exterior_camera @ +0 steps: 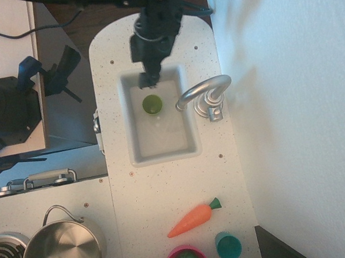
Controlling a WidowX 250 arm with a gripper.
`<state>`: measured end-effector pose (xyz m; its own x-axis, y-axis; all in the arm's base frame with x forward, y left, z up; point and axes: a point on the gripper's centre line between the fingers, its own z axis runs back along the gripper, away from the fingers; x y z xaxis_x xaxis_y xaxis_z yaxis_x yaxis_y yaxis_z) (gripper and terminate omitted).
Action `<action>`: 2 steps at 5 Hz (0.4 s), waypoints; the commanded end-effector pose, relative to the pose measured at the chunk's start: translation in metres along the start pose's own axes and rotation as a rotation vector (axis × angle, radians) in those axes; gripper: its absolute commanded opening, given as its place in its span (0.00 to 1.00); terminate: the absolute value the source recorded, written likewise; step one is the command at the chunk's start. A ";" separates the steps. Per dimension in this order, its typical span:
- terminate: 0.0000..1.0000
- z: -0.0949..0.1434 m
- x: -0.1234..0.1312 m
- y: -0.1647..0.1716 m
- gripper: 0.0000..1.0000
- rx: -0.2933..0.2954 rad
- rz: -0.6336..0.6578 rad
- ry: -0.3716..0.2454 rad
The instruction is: Turn faucet right
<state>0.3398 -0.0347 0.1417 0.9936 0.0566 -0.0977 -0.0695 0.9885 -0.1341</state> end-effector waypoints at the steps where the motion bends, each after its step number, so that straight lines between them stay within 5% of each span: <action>1: 0.00 0.003 0.032 -0.071 1.00 0.030 -0.118 -0.019; 2: 0.00 0.000 0.053 -0.121 1.00 -0.068 -0.146 -0.064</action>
<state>0.4110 -0.1835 0.1368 0.9895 -0.1361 -0.0484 0.1210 0.9639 -0.2373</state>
